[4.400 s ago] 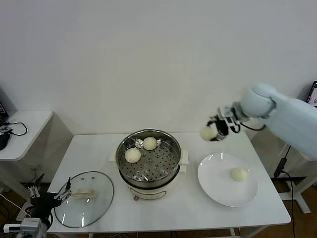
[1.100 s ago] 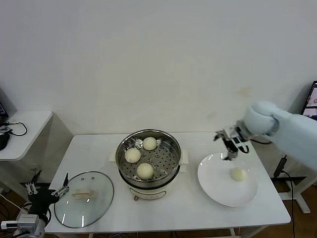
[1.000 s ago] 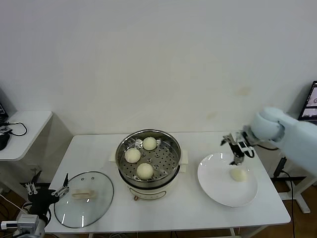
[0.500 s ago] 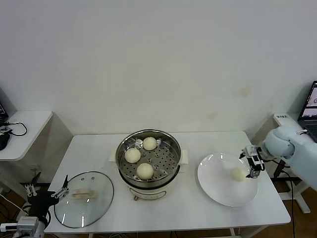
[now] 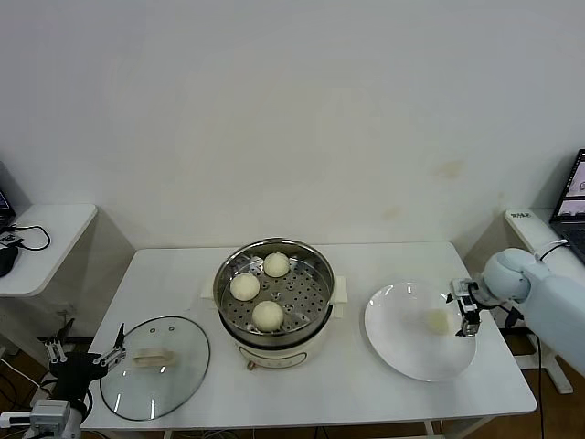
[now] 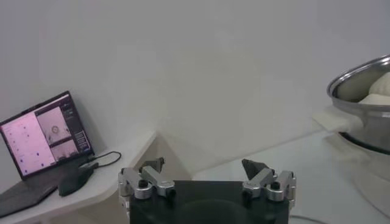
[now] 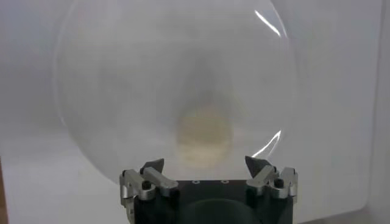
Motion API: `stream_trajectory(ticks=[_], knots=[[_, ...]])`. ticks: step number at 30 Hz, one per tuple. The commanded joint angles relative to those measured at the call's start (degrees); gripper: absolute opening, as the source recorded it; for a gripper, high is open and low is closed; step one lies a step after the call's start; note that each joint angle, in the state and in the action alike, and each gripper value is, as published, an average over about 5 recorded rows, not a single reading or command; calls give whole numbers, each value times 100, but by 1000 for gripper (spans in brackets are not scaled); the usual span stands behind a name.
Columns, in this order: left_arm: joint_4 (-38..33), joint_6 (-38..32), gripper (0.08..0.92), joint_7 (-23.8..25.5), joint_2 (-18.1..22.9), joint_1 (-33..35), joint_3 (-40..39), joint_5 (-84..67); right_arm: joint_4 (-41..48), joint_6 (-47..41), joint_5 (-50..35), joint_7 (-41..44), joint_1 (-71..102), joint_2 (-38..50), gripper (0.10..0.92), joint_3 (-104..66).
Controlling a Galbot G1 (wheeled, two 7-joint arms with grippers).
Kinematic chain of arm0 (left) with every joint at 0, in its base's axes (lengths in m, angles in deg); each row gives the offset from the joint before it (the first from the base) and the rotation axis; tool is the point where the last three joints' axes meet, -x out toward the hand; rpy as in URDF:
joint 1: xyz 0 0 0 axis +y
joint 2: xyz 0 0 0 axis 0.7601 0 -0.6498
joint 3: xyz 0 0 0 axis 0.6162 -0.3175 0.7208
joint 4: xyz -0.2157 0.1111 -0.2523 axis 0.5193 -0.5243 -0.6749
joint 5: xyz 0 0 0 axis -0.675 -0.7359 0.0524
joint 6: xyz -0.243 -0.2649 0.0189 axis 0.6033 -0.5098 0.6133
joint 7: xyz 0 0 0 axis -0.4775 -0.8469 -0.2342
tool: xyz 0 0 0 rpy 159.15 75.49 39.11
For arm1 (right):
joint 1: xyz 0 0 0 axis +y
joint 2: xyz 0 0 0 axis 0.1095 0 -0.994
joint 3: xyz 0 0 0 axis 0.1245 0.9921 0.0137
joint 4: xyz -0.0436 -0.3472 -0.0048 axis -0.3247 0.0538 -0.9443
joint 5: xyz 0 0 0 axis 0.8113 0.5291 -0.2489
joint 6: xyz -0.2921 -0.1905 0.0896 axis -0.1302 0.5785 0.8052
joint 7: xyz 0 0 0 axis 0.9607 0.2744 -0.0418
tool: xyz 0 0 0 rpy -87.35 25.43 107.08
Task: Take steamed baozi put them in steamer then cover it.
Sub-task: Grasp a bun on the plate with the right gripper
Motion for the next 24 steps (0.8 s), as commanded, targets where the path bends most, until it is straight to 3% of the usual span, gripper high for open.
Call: stream_trajectory(ticks=[1, 17, 24], knots=[[13, 1, 823, 3, 3, -1, 6, 0, 472, 23, 123, -93, 198, -449, 822, -169], [37, -12, 823, -1, 50, 15, 28, -1, 556, -29, 236, -45, 121, -530, 689, -170], [19, -12, 823, -1, 43, 4, 30, -2, 223, -163, -140, 110, -475, -253, 642, 257]])
